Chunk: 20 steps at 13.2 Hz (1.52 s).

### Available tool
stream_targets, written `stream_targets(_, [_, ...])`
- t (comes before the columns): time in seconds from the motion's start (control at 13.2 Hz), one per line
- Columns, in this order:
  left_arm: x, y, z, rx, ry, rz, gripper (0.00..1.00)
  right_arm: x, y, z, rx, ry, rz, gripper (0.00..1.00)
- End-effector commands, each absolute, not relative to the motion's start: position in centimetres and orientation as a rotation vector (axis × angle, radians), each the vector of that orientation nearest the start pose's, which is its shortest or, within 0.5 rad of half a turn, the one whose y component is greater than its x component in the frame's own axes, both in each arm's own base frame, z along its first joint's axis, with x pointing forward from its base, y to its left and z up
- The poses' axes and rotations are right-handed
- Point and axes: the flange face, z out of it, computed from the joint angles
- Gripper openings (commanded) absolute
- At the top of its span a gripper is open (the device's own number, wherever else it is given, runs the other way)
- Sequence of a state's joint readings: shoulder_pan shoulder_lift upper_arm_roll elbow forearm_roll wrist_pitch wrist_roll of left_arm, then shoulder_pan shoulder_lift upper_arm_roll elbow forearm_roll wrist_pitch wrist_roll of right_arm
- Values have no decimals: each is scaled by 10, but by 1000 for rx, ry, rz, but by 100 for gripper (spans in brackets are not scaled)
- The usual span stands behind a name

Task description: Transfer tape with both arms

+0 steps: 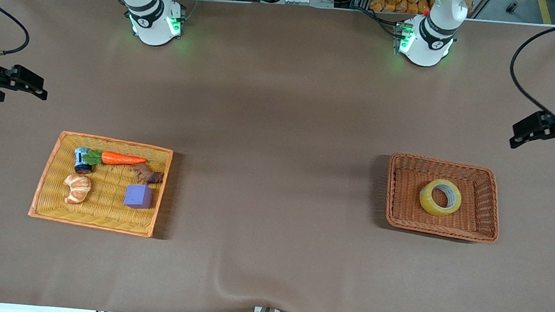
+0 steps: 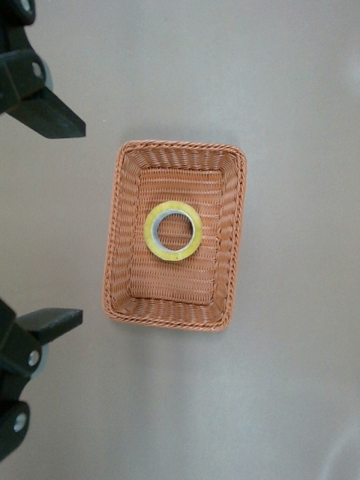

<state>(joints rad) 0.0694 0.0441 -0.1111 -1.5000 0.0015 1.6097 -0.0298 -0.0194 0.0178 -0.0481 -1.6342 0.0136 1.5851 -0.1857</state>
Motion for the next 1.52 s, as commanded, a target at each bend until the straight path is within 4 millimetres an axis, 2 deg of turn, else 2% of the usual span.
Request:
stream_targets(0.0, [570, -20, 650, -3153, 2, -97, 100, 561, -35, 588, -3102, -189, 94, 100])
stream_targets(0.23, [563, -17, 653, -3148, -5, -51, 100, 556, -43, 596, -3102, -163, 82, 100])
stream_targets(0.3, [556, -15, 658, -3146, -2, -55, 100, 555, -44, 607, -3106, -147, 54, 100])
stream_targets(0.53, [551, -21, 648, -3150, 13, 15, 100, 545, -42, 646, -3109, -52, 69, 100])
stream_targets(0.61, [542, -24, 648, -3147, 15, 13, 100, 545, -42, 650, -3110, -52, 58, 100])
stream_targets(0.76, [522, -25, 644, -3138, 11, -61, 100, 545, -43, 650, -3110, -50, 58, 100])
stream_targets(0.83, [518, -25, 643, -3137, 11, -64, 100, 544, -43, 651, -3110, -50, 55, 100])
stream_targets(1.21, [509, -27, 653, -3136, 31, -2, 100, 544, -38, 651, -3110, -59, 58, 100])
stream_targets(1.44, [508, -26, 654, -3142, 43, 3, 100, 545, -45, 649, -3111, -47, 65, 100])
